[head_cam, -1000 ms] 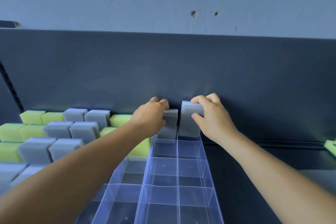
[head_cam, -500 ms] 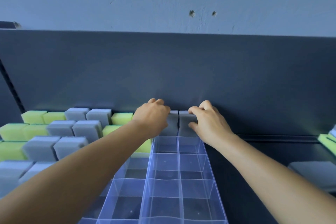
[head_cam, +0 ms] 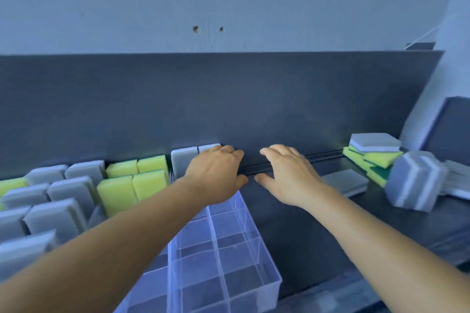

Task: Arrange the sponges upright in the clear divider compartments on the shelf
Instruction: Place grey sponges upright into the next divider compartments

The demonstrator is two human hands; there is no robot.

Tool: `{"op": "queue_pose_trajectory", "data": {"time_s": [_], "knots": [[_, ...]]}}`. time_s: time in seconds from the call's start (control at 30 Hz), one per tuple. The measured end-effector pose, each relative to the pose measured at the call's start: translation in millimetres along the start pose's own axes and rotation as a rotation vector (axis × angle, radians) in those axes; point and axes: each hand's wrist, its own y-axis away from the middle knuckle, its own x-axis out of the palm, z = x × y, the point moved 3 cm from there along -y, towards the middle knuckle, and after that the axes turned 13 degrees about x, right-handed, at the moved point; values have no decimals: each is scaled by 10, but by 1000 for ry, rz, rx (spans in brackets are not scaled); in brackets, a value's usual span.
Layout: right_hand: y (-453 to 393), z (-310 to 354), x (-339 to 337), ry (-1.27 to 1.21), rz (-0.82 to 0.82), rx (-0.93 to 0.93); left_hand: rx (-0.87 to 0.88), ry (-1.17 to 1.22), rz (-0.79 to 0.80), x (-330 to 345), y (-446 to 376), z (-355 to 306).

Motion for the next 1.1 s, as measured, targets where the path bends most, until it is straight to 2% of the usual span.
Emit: {"op": "queue_pose_trajectory", "data": {"time_s": [0.27,0.5,0.83,1.1], "knots": [[449,-734,-105,60,26,177,110,77,45,88,-167,-651],[466,-1381,-156,81,65,252,136,160,135,266,-465,-1148],[2,-1952,-15,38,176,149,85,189,333,642,-785,-1778],[-369,-2008,296,150,294,2,-110,190,432,665,-819,-1637]]}}
